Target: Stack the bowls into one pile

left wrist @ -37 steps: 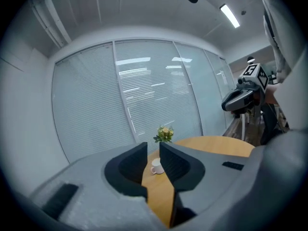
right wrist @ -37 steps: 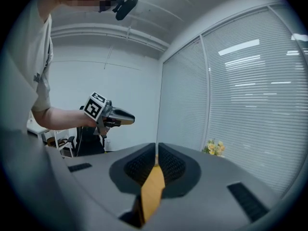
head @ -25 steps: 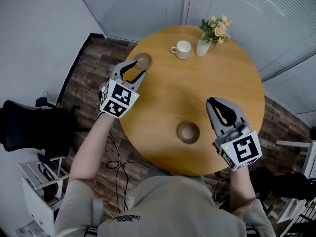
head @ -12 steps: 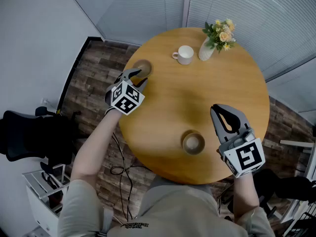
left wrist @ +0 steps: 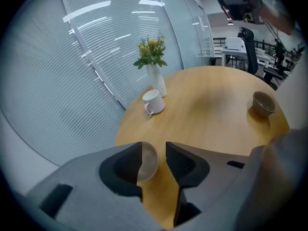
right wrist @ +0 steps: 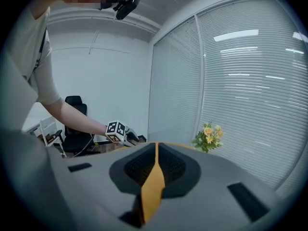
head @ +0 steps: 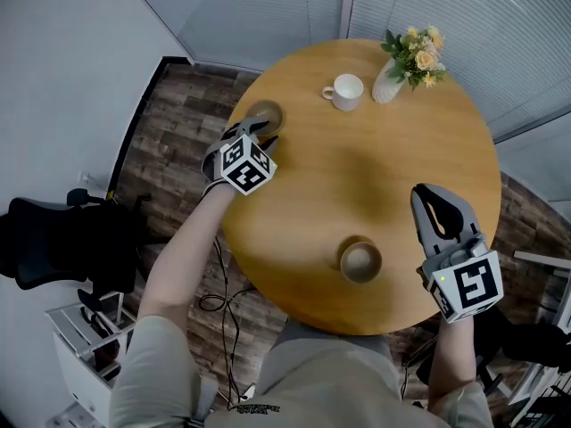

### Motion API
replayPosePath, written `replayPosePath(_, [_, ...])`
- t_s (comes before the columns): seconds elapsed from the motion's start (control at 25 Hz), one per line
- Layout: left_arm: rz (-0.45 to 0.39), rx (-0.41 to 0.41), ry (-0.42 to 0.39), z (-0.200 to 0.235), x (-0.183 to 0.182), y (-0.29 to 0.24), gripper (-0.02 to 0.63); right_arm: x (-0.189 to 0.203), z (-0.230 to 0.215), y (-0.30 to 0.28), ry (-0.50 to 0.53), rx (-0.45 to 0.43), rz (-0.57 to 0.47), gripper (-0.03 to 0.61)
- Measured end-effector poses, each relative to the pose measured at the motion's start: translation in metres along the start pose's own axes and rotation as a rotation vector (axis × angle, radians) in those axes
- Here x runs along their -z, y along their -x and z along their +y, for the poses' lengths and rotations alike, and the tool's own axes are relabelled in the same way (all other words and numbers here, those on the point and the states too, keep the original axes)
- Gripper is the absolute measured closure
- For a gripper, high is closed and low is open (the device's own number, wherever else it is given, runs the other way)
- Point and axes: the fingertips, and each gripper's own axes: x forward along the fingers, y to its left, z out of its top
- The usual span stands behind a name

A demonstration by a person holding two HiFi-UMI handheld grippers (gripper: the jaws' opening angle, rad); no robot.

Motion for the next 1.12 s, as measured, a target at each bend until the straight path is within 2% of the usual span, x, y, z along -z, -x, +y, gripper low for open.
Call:
replayPosePath(0.16, [0.037,0.028,-0.036,-0.009,0.008,-0.019,0.463,0.007,0.001,-0.001,-0.003,-0.005,0.015,0.543])
replayPosePath(0.4, [0.095,0.06,-0.005,-0.016,0.027,-0.047,0.463,0.02,0.006,-0.002,-0.021,-0.02,0.038,0.543])
replayPosePath(0.68, [0.22,0.057,0.009,-0.015,0.063,-0.075,0.472,0.04,0.024,-0.003,-0.076,-0.049,0.067,0.543])
replayPosePath(0.88, [0.253,0.061,0.028,-0.014,0.08,-0.087,0.472,0.057,0.028,0.001,-0.098,-0.054,0.102,0.542])
replayPosePath(0.96, [0.264,0.056,0.027,-0.013,0.084,-0.091,0.494,0.062,0.027,0.003,-0.104,-0.049,0.112,0.543])
replayPosePath(1.04, [0.272,0.051,0.035,-0.012,0.087,-0.093,0.541,0.065,0.028,0.003,-0.11,-0.048,0.117,0.543])
replayPosePath(1.12, [0.275,0.051,0.048,-0.012,0.089,-0.095,0.552,0.068,0.027,0.003,-0.111,-0.05,0.121,0.543])
